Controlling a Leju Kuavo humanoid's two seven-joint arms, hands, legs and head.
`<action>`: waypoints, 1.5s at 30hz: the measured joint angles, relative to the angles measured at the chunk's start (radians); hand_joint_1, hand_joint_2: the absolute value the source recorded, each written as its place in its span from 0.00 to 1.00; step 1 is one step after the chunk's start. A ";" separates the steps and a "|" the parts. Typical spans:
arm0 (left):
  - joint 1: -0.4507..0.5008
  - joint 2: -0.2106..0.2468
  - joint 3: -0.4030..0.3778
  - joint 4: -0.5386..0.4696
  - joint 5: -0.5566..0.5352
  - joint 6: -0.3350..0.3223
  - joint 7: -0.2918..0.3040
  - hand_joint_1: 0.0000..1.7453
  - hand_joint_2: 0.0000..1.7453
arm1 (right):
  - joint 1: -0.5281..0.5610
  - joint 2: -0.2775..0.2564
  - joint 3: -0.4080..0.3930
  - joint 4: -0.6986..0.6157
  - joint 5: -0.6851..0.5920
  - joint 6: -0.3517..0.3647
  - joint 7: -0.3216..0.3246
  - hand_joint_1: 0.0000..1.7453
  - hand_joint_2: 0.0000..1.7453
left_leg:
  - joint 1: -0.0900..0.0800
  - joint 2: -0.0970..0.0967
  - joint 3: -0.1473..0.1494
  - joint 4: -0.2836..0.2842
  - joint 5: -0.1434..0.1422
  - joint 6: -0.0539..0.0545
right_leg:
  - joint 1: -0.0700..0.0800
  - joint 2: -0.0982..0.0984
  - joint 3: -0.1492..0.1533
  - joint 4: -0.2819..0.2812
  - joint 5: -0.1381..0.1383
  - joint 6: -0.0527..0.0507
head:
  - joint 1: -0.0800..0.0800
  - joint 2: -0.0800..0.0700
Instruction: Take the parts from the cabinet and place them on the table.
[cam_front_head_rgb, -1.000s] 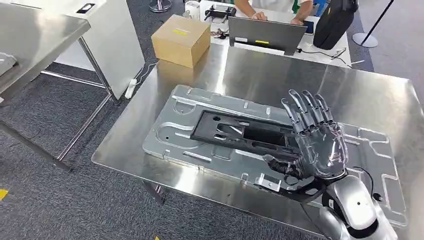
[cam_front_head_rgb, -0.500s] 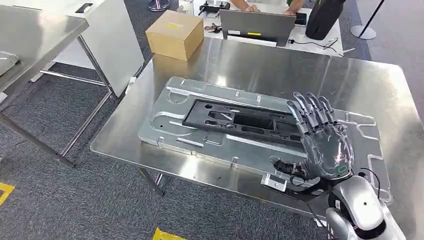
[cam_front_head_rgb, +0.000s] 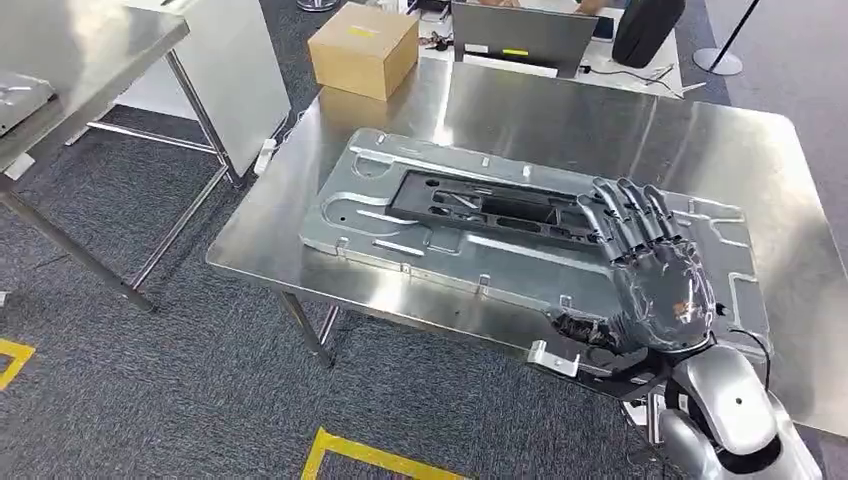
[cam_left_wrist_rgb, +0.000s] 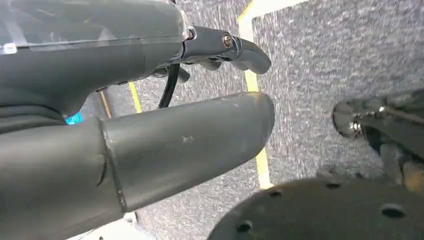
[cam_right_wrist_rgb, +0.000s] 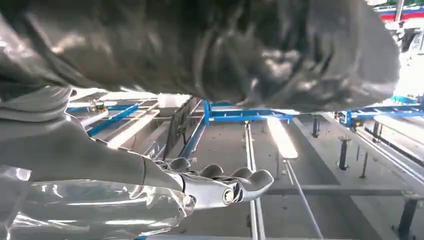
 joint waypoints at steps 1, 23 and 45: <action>0.001 -0.001 0.000 0.000 0.001 0.000 0.002 0.00 0.00 | 0.005 -0.001 0.000 0.000 -0.001 -0.002 0.001 0.00 0.00 | -0.001 -0.001 -0.002 0.005 0.005 -0.007 | 0.006 0.001 0.001 -0.002 0.004 -0.007 | -0.004 0.000; -0.001 -0.002 -0.010 0.001 0.010 0.000 0.000 0.00 0.00 | 0.075 -0.032 -0.022 -0.008 0.016 0.000 0.021 0.00 0.00 | 0.003 0.007 0.141 -0.057 -0.079 0.024 | 0.003 -0.003 -0.213 0.113 0.014 -0.001 | -0.002 0.000; 0.011 -0.001 -0.011 0.002 0.088 -0.013 0.021 0.00 0.00 | 0.666 0.138 -0.474 0.100 -0.247 0.196 0.096 0.00 1.00 | 0.007 -0.005 0.120 0.132 -0.116 -0.019 | 0.013 -0.016 -0.148 0.005 0.112 -0.043 | -0.006 0.000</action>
